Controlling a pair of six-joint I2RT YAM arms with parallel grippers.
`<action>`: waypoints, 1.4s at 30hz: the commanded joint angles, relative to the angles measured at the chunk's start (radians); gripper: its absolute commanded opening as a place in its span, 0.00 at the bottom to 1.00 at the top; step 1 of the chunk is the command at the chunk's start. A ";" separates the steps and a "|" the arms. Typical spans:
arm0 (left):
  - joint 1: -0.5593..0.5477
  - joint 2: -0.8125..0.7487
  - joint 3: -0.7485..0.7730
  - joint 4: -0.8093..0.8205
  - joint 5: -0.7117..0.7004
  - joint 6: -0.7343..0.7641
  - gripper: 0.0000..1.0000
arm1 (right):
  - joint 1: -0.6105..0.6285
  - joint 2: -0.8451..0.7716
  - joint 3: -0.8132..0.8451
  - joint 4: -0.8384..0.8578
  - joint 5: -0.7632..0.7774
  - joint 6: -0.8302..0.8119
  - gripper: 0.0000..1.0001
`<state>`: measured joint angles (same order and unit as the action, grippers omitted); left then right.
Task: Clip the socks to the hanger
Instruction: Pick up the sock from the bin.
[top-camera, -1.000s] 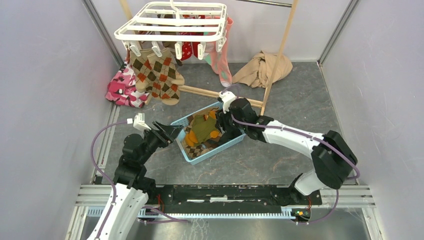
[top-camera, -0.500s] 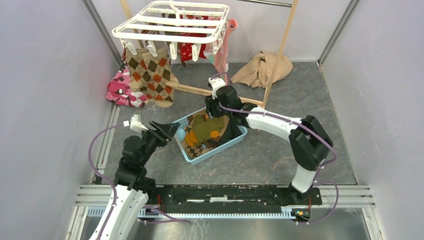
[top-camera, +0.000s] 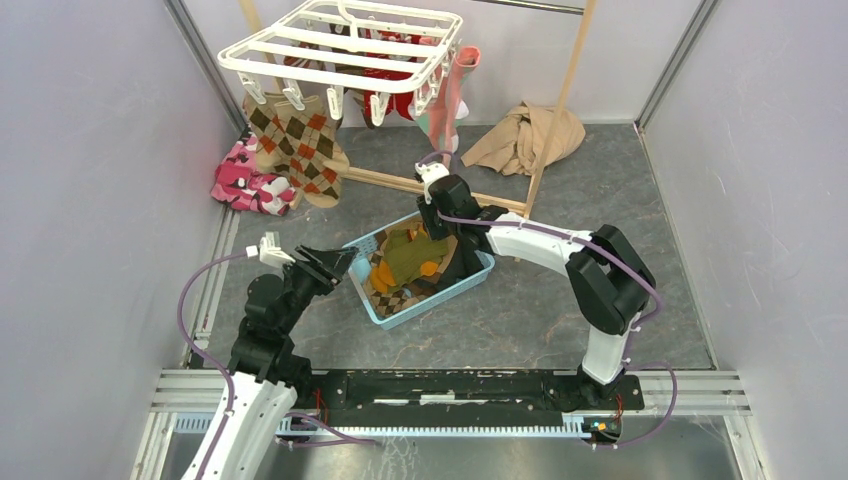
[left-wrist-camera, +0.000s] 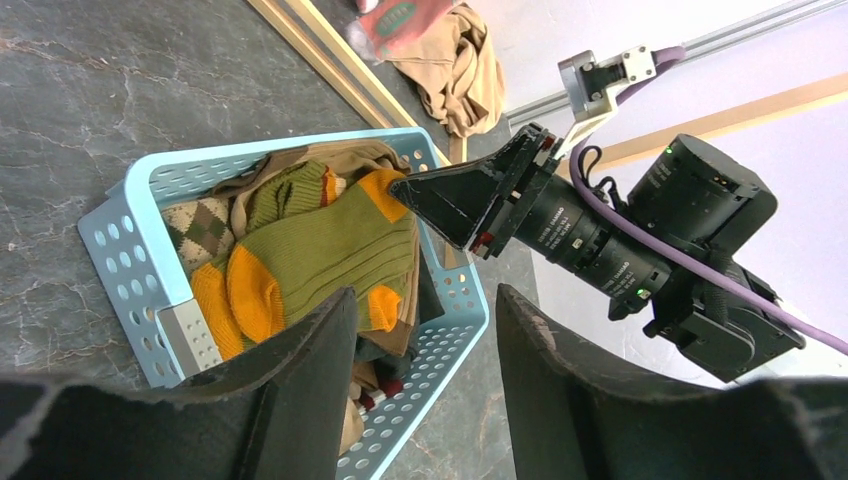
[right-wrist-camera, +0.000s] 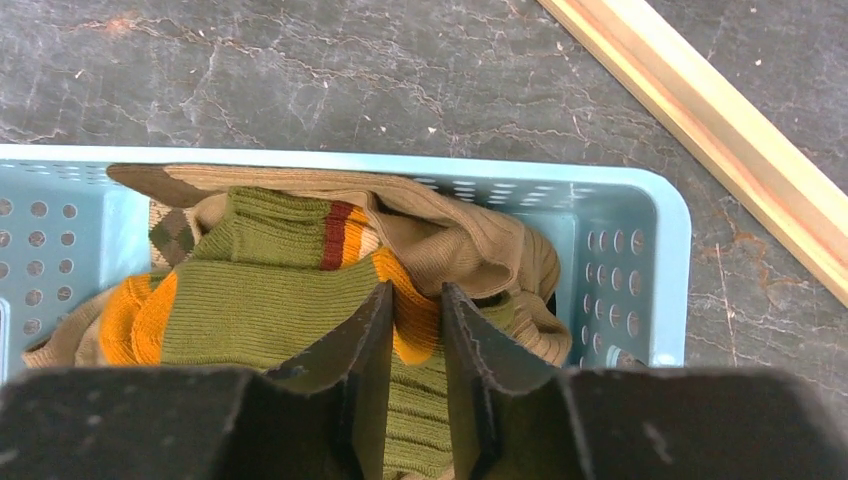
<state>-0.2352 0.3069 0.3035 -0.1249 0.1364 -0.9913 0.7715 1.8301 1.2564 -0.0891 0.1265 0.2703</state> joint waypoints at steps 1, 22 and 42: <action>0.005 -0.021 -0.011 0.030 0.021 -0.050 0.58 | -0.001 0.008 0.022 -0.020 0.038 -0.031 0.25; 0.005 0.016 -0.070 0.373 0.192 -0.085 0.69 | -0.008 -0.549 -0.234 0.082 0.000 -0.073 0.00; -0.109 0.187 -0.015 0.654 0.331 0.122 0.84 | -0.010 -0.584 -0.179 0.124 -0.113 0.103 0.00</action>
<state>-0.2890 0.5159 0.2344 0.4335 0.4583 -1.0359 0.7647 1.2446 1.0355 -0.0196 0.0498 0.2813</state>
